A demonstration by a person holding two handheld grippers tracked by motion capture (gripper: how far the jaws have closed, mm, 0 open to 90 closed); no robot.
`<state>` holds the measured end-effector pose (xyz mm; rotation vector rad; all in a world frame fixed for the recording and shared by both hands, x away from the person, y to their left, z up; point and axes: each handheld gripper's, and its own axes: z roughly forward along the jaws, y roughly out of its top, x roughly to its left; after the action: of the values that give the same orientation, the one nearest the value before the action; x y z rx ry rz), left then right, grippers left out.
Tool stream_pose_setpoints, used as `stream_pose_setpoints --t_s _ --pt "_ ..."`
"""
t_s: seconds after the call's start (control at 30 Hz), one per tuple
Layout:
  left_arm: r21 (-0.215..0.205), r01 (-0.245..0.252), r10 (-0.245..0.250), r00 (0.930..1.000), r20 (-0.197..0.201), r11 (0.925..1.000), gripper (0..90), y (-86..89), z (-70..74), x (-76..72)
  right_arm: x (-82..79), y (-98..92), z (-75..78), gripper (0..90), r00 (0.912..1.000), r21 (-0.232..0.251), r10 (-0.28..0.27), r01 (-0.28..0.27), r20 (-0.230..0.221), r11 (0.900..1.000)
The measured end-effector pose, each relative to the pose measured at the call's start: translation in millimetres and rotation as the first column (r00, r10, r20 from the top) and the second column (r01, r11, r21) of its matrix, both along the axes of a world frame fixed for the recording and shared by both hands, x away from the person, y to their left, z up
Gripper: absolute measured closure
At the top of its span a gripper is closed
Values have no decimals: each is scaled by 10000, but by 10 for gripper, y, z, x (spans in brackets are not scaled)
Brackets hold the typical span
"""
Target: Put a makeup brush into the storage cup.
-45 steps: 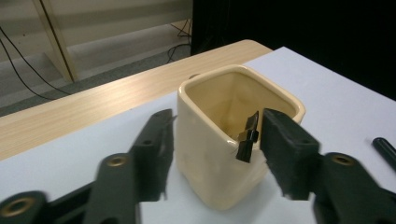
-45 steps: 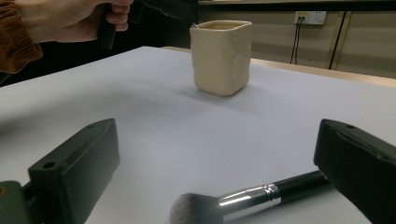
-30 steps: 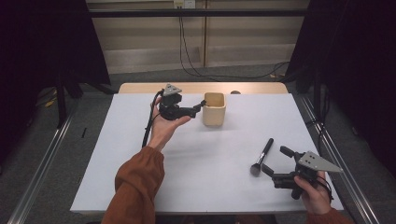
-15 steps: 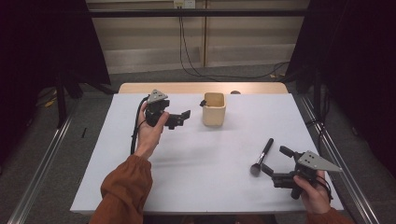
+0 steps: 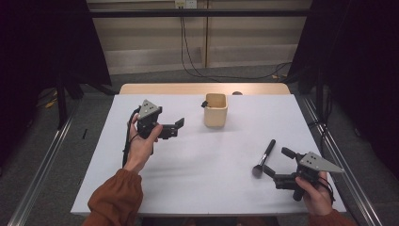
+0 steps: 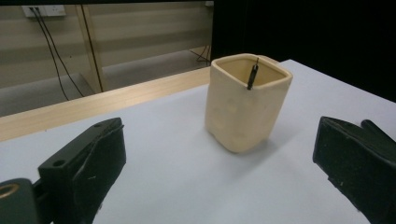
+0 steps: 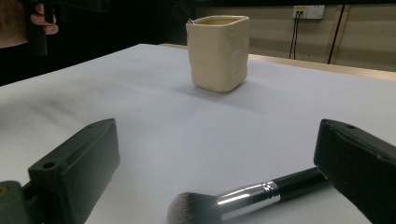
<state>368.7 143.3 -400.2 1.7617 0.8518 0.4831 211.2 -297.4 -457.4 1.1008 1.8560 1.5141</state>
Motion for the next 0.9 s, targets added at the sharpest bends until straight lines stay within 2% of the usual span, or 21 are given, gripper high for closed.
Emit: stream_pose_setpoints --t_s 0.13,0.2,0.23,0.37,0.53,0.6,0.67,0.8,0.9 --pt "-18 -23 23 10000 46 10000 28 76 -50 -105 3 3 -3 0 10000 4 -13 13 -27 10000" --pt "-40 -20 21 9999 159 10000 29 115 -77 -145 3 9 -3 0 10000 6 -14 14 -26 10000" --pt "77 -84 81 9996 284 9999 29 150 -87 -175 3 10 -3 0 10000 -13 -20 20 -13 10000" --pt "-96 -262 266 9986 450 9996 34 266 -78 -230 2 13 -2 0 10000 -19 -85 85 -3 10000" --pt "-78 -346 348 9987 359 9994 35 373 -87 -341 3 12 -3 0 10000 -95 -49 49 45 9999" --pt "-135 -372 380 9972 644 9992 41 410 -104 -413 1 13 -2 0 10000 -71 -68 68 40 10000" --pt "-289 -415 434 9967 690 9987 49 460 -104 -478 0 10 -2 0 10000 -66 -71 71 37 10000" --pt "-566 -410 449 9966 696 9976 47 538 -84 -587 4 10 -3 0 9999 -86 -109 109 16 9999" --pt "-575 -395 428 9975 564 9976 40 596 -145 -667 1 11 0 0 9999 -140 -84 85 64 9999"
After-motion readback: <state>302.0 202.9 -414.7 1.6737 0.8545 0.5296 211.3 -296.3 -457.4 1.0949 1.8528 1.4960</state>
